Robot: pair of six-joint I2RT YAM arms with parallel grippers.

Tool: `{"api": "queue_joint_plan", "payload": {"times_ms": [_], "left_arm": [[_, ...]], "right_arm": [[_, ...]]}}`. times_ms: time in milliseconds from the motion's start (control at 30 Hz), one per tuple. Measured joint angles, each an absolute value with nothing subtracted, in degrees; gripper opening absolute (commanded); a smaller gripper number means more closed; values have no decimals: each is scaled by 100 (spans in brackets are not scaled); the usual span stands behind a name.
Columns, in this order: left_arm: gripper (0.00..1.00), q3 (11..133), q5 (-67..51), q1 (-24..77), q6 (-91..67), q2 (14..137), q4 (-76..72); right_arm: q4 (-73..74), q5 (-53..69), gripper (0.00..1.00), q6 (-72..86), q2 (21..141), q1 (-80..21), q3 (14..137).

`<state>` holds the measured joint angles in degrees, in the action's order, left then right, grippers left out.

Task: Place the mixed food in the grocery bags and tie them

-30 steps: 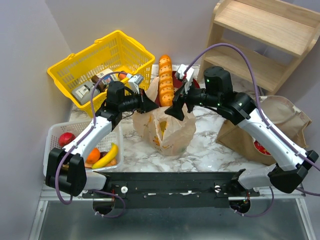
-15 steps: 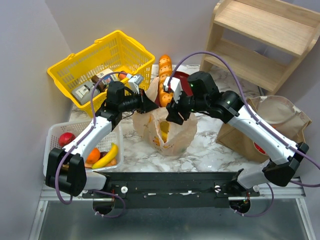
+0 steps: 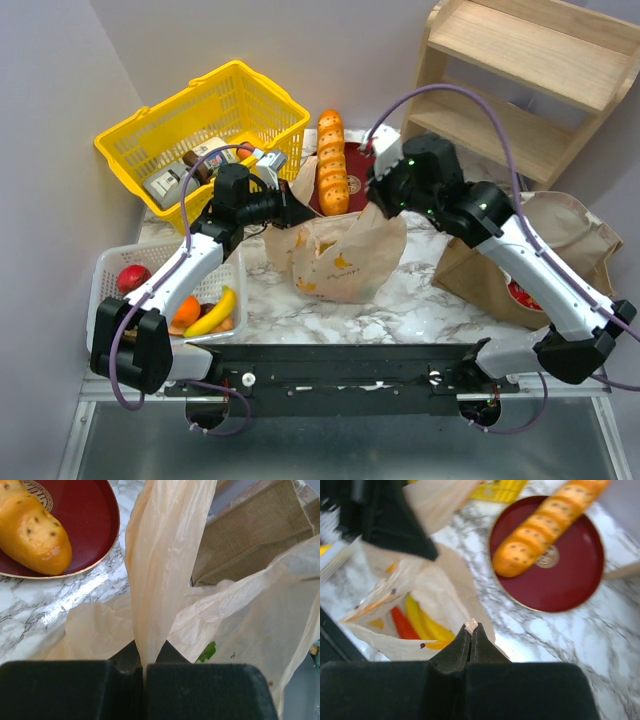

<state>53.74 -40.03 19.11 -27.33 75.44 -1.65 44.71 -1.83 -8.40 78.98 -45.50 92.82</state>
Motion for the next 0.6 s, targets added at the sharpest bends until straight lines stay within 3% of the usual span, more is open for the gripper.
{"api": "queue_joint_plan", "payload": {"times_ms": [267,600], "left_arm": [[0,5374,-3900,1914,-2655,7507,-30],[0,5006,-4086,1927,-2908,7105,-502]], "right_arm": [[3881,-399,1,-117,7461,-2816,9028],[3653,-145,1,322,7660,-2237,8477]]}}
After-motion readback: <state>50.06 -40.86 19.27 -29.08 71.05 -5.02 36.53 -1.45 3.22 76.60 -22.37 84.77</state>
